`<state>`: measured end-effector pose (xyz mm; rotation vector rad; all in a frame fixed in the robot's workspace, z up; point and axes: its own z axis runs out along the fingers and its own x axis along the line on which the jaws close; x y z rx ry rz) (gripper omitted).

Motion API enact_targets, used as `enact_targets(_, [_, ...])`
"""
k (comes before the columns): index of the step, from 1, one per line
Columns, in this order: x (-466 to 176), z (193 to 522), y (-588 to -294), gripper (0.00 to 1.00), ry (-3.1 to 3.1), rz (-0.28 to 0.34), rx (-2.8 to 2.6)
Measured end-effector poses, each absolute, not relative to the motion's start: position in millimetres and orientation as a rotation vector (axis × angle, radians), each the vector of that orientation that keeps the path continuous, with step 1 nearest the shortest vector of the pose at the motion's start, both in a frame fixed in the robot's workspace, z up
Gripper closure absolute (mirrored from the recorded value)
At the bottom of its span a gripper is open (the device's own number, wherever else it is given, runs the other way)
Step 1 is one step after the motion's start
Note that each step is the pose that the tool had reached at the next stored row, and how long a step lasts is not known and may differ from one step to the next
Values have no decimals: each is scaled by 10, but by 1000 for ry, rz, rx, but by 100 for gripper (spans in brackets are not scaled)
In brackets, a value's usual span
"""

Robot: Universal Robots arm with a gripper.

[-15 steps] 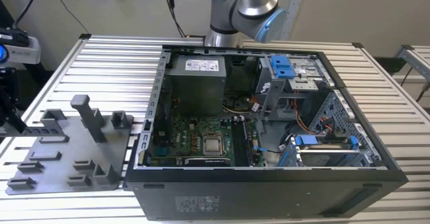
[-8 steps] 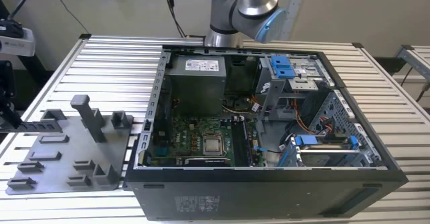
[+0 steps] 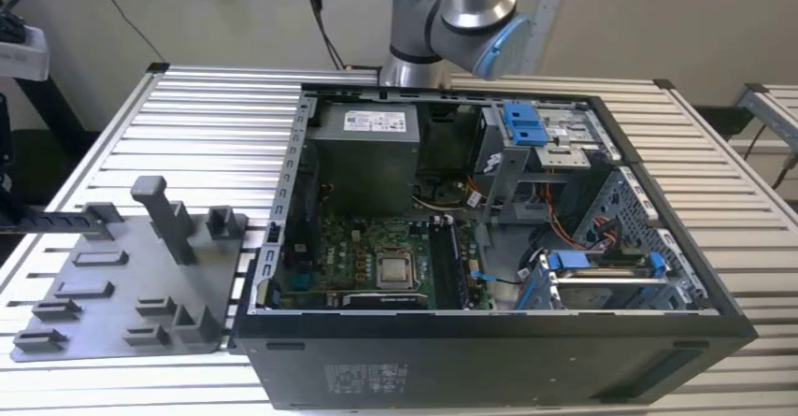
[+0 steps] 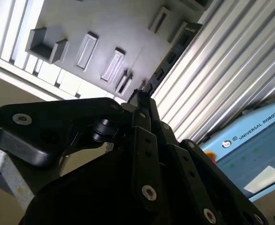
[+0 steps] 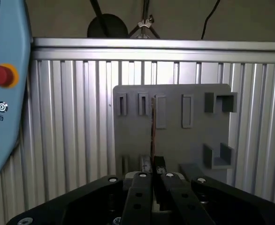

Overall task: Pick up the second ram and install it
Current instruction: 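Pick up the second ram and move it above second insertion slot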

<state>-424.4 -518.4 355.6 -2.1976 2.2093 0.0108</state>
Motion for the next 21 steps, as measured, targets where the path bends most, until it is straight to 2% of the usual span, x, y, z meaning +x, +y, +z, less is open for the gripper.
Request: enact_targets(21, [-4265,4028,-5184,86,2210,11,-2197])
